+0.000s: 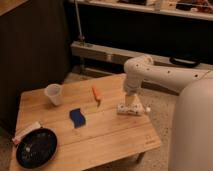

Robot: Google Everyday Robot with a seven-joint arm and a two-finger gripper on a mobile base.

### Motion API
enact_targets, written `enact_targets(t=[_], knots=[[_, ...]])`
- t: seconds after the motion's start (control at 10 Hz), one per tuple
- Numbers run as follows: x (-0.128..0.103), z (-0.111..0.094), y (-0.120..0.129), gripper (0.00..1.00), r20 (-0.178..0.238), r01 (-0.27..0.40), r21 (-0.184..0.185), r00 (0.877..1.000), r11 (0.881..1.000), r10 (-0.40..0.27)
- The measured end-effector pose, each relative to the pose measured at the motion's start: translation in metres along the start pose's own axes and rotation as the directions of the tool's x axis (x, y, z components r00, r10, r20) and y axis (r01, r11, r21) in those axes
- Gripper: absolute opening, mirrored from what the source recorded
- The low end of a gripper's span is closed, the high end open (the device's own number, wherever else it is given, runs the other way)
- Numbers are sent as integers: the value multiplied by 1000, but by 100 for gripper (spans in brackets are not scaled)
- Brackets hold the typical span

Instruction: Stand the bottle upright

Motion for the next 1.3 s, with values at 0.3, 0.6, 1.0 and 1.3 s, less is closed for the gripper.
enact_targets(t=[0.3, 0.6, 1.0, 1.3], knots=[[10, 10, -1, 62, -29, -44, -8, 999, 999, 44], [72, 14, -3, 62, -77, -147, 11, 986, 989, 148], [155, 14, 4, 62, -5, -215, 19, 977, 976, 215], [178, 20, 15, 62, 135, -194, -29, 971, 981, 196]])
